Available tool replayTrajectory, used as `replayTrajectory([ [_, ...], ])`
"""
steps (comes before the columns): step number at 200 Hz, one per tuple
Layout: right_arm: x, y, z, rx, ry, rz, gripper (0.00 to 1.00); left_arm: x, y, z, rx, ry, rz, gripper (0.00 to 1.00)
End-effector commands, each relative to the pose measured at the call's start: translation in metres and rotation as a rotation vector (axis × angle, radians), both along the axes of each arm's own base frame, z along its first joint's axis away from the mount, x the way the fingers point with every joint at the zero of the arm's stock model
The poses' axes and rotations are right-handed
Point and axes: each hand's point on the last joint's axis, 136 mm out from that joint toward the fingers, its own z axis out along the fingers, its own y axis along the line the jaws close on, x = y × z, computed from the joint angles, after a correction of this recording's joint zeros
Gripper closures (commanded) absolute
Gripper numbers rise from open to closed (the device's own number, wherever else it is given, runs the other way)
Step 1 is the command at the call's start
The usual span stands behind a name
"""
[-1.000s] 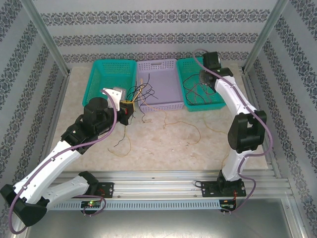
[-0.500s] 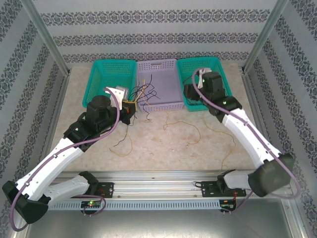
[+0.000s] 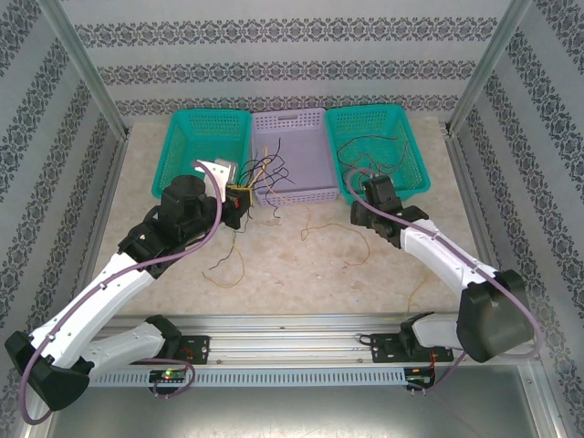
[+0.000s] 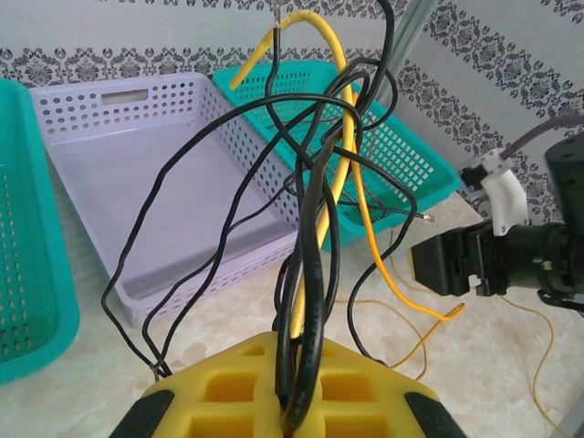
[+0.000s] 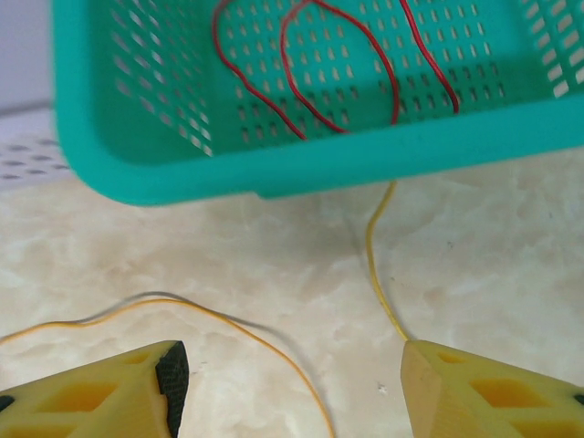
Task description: Untangle the cables
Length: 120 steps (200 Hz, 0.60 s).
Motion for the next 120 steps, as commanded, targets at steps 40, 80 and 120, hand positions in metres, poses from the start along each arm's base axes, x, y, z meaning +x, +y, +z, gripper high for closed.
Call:
replayTrajectory([
  [40, 0.022, -0.016, -0.034, 0.008, -0.025, -0.095, 0.41, -0.001, 0.0, 0.016, -0.024, -0.025, -0.003, 1.0],
  [80, 0.033, -0.016, -0.043, -0.016, -0.016, -0.091, 0.46, -0.001, 0.001, 0.017, -0.021, -0.03, -0.002, 1.0],
  [120, 0.038, -0.02, -0.048, -0.038, 0.026, -0.098, 0.49, -0.002, 0.002, 0.019, -0.021, -0.037, 0.0, 1.0],
])
